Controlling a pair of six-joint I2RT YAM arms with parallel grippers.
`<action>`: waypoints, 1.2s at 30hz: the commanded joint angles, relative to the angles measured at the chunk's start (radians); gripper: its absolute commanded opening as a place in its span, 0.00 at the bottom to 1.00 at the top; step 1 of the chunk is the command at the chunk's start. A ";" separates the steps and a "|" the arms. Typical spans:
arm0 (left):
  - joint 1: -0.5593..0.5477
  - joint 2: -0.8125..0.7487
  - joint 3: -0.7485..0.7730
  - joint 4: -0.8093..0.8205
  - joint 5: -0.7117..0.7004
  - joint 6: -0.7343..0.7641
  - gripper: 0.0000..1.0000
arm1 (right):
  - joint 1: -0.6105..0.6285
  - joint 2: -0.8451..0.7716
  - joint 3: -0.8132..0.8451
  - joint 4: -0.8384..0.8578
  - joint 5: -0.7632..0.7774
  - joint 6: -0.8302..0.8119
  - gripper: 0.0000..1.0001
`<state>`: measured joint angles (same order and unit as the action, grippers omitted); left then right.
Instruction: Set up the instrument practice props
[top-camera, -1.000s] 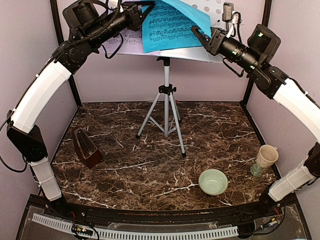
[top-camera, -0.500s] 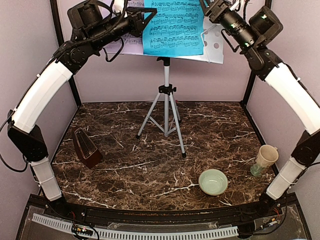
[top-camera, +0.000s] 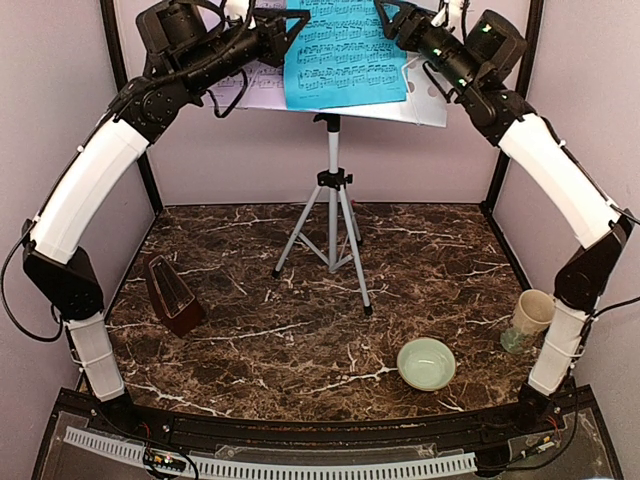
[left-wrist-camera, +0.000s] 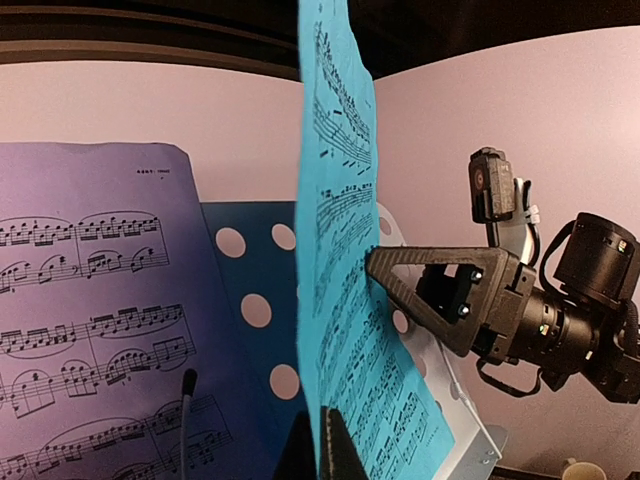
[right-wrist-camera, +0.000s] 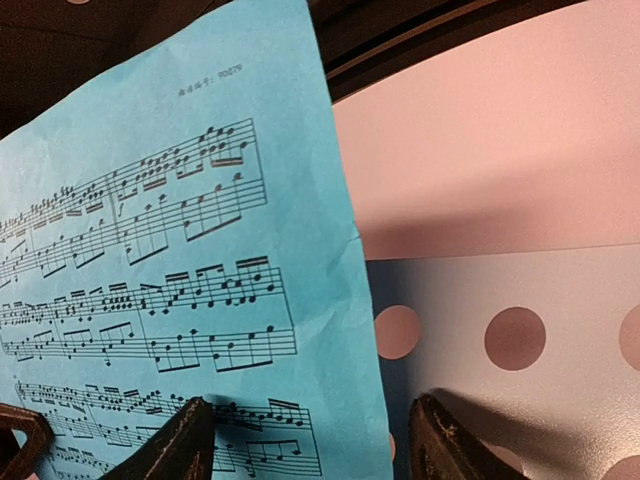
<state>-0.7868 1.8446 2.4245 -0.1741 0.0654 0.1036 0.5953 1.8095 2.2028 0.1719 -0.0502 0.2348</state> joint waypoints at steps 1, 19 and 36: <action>0.009 0.016 0.040 -0.006 -0.034 0.015 0.00 | -0.003 -0.062 -0.029 0.034 0.021 0.003 0.71; 0.009 0.052 0.078 -0.013 -0.060 0.033 0.00 | -0.004 -0.283 -0.269 0.030 0.164 -0.035 0.55; 0.009 0.064 0.079 0.004 -0.055 0.050 0.00 | -0.005 -0.406 -0.534 -0.003 0.256 0.356 0.57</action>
<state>-0.7826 1.9064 2.4809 -0.1875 0.0143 0.1467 0.5945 1.3979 1.6695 0.1452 0.2066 0.5076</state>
